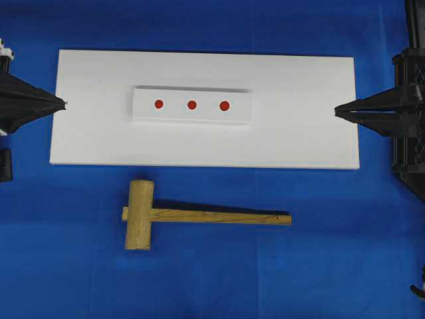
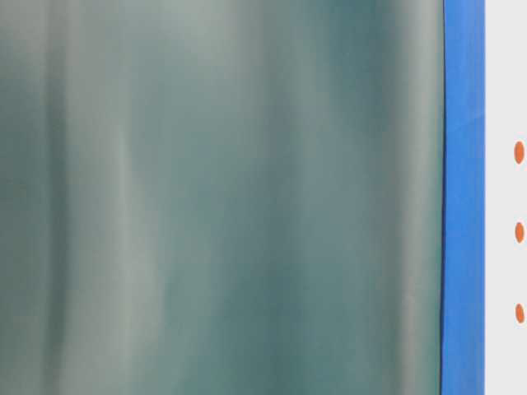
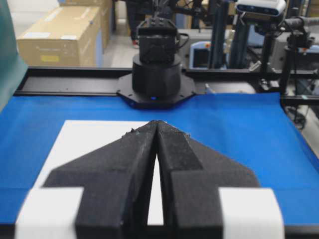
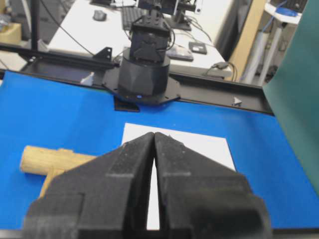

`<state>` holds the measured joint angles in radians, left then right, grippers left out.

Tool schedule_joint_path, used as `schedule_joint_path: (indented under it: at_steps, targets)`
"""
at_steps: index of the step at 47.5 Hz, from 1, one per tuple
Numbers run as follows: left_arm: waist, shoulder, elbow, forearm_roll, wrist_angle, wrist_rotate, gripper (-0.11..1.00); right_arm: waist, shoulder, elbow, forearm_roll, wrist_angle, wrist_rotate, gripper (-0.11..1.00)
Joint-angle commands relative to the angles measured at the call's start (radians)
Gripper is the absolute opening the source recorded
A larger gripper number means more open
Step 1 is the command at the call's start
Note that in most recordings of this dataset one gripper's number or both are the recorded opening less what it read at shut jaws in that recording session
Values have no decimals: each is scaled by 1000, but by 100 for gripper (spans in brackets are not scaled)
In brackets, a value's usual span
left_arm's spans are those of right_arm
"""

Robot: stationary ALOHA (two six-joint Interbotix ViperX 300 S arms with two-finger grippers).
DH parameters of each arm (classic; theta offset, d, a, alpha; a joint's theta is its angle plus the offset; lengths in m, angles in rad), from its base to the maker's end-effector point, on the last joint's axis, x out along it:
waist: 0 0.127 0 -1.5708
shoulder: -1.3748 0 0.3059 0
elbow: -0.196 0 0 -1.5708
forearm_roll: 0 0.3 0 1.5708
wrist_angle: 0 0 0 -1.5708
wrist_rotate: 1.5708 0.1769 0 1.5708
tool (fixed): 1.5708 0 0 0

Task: Hit the mark with a hammer.
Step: 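Move the right gripper down to the wooden mallet's handle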

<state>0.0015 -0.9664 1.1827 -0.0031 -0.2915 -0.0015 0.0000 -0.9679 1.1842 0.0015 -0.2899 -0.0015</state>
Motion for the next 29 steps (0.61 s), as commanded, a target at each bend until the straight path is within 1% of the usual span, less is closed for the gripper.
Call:
schedule_joint_path:
  at_steps: [1,7,19,29]
  targets:
    - [-20,2,-17,-17,-6,-12,0,3,21,-31,5,-5,8,0]
    - [-20,2,-17,-17,3,-21,0,17,57,-46,12,25,21,-6]
    - [-20,2,-15,-17,9,-23,0,109,164,-95,12,29,123,-6]
    - [-17,0,-15,-17,9,-23,0,189,295,-140,15,3,161,-5]
